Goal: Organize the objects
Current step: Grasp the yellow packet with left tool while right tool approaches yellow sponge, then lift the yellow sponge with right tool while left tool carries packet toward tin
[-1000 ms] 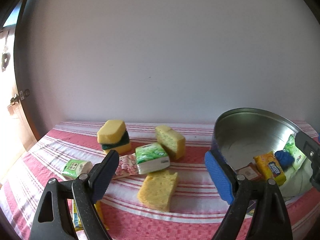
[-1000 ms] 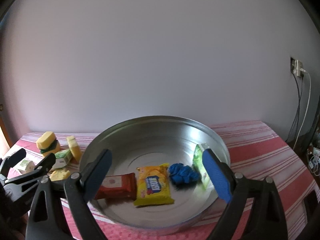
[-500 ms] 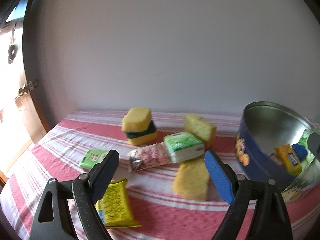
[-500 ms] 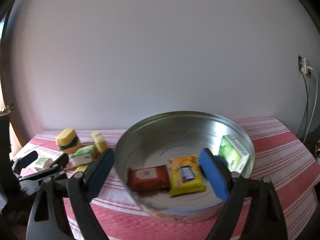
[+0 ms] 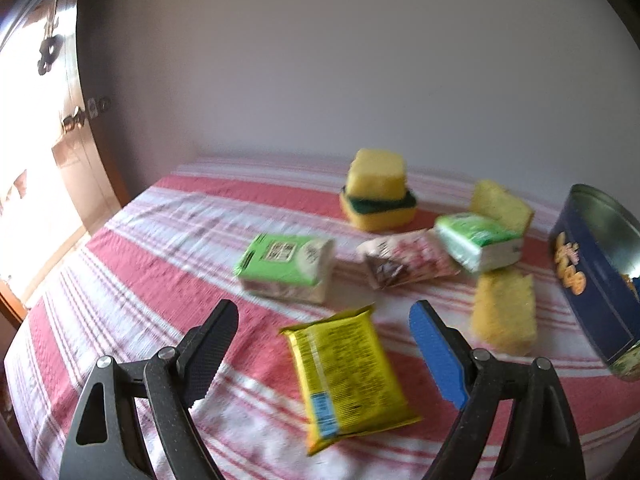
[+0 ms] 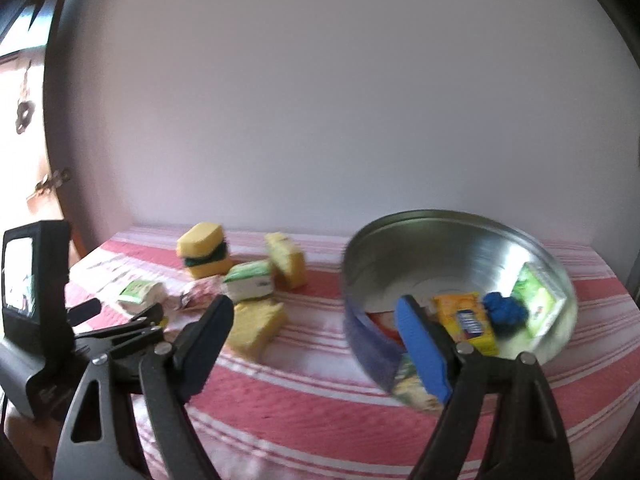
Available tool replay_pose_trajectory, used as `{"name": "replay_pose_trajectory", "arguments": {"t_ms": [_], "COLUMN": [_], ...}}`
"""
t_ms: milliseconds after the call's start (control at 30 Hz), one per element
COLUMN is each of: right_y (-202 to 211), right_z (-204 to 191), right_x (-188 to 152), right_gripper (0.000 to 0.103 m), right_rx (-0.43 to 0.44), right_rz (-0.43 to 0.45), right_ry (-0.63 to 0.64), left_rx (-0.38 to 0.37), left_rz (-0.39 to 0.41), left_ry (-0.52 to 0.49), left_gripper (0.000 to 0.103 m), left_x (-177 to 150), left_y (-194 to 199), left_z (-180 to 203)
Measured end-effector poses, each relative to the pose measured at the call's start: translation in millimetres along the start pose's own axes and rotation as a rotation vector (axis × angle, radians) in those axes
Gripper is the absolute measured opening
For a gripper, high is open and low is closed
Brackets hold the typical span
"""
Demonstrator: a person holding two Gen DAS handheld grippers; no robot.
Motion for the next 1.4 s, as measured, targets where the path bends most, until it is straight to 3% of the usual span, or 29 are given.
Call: {"name": "replay_pose_trajectory", "arguments": {"t_ms": [467,800,867,933,1000,1233,1400], "right_y": [-75,-124,-132,-134,-132,-122,-87], "right_z": [-40,-45,-46,-48,-50,-49,-50], "right_x": [-26,-46,-51,-51,-52,-53,-38], "right_gripper": [0.081,0.080,0.078,0.068,0.062,0.052,0.052], "right_rx": [0.038,0.030,0.036,0.041,0.040,0.074,0.086], "right_rz": [-0.224,-0.372,-0.410,-0.409,-0.410,-0.401,-0.308], "right_ry": [-0.004,-0.023,-0.034,-0.024,0.004,0.001,0.020], "left_rx": [-0.068,-0.065,-0.069,-0.080,-0.091,-0.130,-0.121], "left_rz": [-0.204,-0.209,-0.207,-0.191,-0.181,-0.150,0.012], "left_ry": [0.017,0.011,0.009,0.003,-0.007,0.007,-0.030], "left_gripper": [0.089,0.089,0.087,0.066,0.055,0.053,0.053], "left_x": [-25,-27,-27,-24,-23,-19,1], "left_y": [-31,-31,-31,-29,-26,-21,1], "left_z": [-8,-8,-8,-5,0,4,9]}}
Point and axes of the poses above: each gripper's, at about its wrist camera, not at the fingertips, and y roughly against the way its jaws point, z to its right, x to its top, the point moved 7 cm from there along -y, roughly the way its jaws point, and after that the axes turned 6 degrees about z, right-handed, at the moved point
